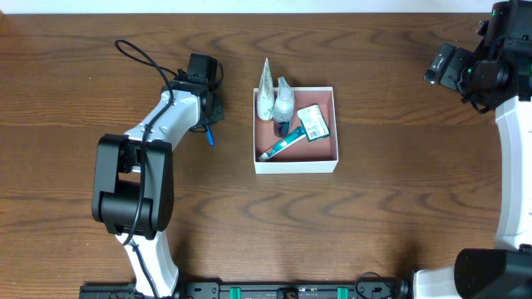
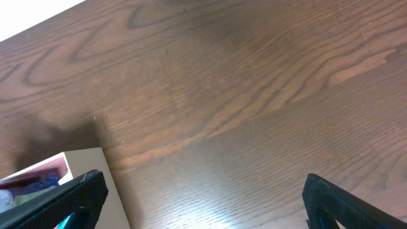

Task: Pack container
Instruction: 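Grasp the blue razor handle with the left gripper and lift it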

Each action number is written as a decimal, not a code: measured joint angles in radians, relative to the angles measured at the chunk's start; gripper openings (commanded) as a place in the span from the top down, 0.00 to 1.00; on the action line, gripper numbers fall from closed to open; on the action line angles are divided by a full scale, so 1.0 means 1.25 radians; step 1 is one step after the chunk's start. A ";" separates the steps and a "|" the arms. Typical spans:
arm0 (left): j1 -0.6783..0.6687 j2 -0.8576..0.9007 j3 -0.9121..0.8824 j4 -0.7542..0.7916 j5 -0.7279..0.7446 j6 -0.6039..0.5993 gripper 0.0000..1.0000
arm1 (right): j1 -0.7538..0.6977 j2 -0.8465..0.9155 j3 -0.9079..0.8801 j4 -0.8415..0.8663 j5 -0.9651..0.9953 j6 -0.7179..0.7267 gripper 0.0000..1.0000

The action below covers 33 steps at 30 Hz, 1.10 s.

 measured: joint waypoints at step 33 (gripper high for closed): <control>0.000 -0.004 0.012 -0.074 -0.002 0.009 0.94 | 0.000 0.000 0.000 0.000 0.000 0.000 0.01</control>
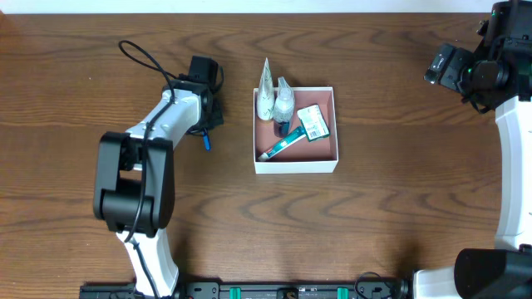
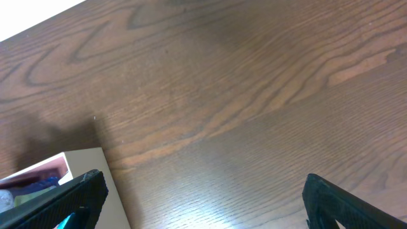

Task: Pack container
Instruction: 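Grasp the blue razor handle with the left gripper and lift it, then carry the razor with the left gripper and lay it in the box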

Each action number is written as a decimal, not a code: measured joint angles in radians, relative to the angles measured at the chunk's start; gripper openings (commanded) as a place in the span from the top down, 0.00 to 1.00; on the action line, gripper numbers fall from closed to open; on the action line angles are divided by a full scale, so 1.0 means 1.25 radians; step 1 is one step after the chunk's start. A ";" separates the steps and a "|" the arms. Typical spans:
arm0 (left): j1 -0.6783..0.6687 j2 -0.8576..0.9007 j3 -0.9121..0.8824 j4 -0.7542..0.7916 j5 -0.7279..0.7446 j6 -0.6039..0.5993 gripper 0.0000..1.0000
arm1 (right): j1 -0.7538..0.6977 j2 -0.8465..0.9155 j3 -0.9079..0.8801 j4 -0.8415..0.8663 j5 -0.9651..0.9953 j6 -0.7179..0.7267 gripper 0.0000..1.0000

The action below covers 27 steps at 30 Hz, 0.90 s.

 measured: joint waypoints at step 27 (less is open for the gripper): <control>-0.265 -0.491 0.033 -0.068 0.198 0.298 0.94 | 0.000 0.000 0.000 0.000 0.000 0.000 0.01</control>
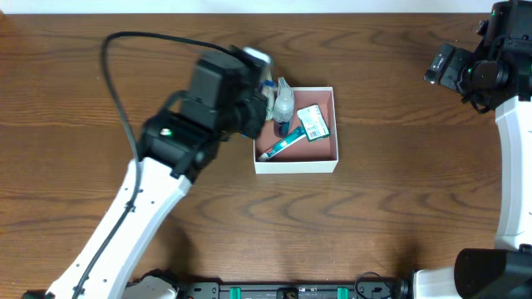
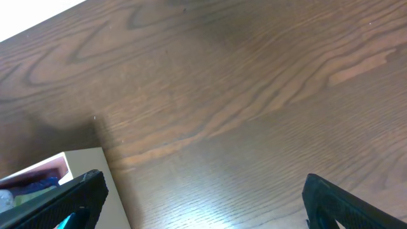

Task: Pack container
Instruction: 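Carry the razor with the left gripper and lay it in the box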

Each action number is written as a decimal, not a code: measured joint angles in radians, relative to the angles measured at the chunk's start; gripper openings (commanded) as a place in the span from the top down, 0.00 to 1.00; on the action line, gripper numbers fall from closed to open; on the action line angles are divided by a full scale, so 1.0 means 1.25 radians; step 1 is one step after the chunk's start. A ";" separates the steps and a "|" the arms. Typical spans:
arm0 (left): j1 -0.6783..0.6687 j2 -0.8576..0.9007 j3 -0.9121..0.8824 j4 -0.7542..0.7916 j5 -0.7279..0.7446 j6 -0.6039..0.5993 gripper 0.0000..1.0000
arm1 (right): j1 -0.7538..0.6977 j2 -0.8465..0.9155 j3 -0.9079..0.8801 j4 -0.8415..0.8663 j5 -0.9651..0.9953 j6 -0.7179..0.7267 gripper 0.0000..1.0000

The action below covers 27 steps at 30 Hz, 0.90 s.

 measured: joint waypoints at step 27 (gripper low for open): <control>-0.144 0.245 0.000 0.041 0.001 0.472 0.46 | 0.000 0.000 0.000 0.000 0.000 0.000 0.01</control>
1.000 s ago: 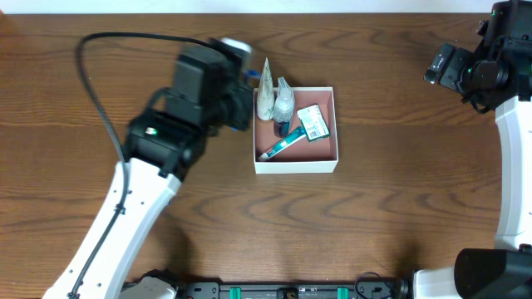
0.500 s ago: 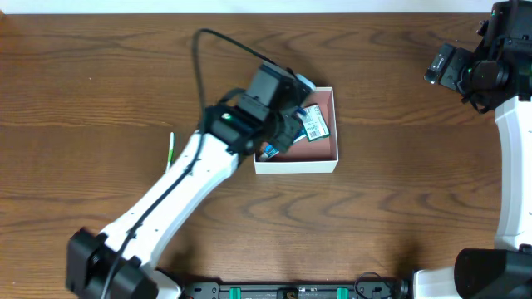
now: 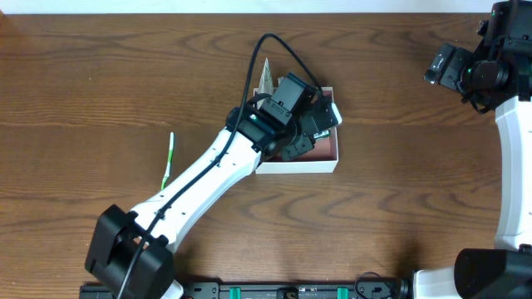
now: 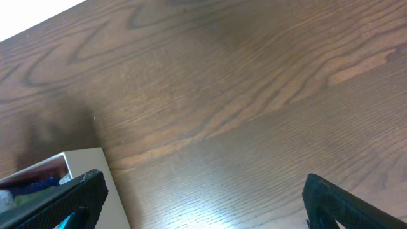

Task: Pack container
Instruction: 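Carry the razor with the left gripper and lay it in the box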

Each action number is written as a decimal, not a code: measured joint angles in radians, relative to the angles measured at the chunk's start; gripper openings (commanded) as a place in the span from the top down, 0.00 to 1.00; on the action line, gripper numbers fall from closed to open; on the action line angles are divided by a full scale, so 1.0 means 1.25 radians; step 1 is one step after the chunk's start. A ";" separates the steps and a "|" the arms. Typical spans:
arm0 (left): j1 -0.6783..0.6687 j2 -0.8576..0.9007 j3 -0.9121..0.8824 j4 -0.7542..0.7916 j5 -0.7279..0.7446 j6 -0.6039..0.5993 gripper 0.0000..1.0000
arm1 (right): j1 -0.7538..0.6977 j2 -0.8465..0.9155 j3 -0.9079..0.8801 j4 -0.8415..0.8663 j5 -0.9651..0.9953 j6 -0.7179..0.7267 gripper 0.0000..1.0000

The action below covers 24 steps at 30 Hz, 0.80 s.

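Note:
The white box stands mid-table; its corner also shows at the lower left of the right wrist view. My left gripper hangs over the box and hides most of what lies in it. Its fingers do not show, so open or shut cannot be told. A white pointed pouch sticks up at the box's far left corner. A thin green stick lies on the table to the left. My right gripper stands open and empty at the far right, above bare wood.
The left arm stretches diagonally from the near left edge up to the box. The right arm's white link runs along the right edge. The table's far edge lies just behind the box.
The left arm, which was raised beside the box's left edge, now reaches over the box itself. The green stick now shows on the table. The right gripper has not moved.
My left gripper was down on the table left of the box, next to a small blue item, at both first moments. Then it was lifted near the box's left edge. Now it is over the box, and the blue item no longer lies on the table.

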 measured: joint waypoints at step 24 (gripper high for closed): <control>0.028 -0.241 0.005 -0.159 -0.105 -0.182 0.05 | 0.000 0.000 0.000 0.000 0.000 0.000 0.01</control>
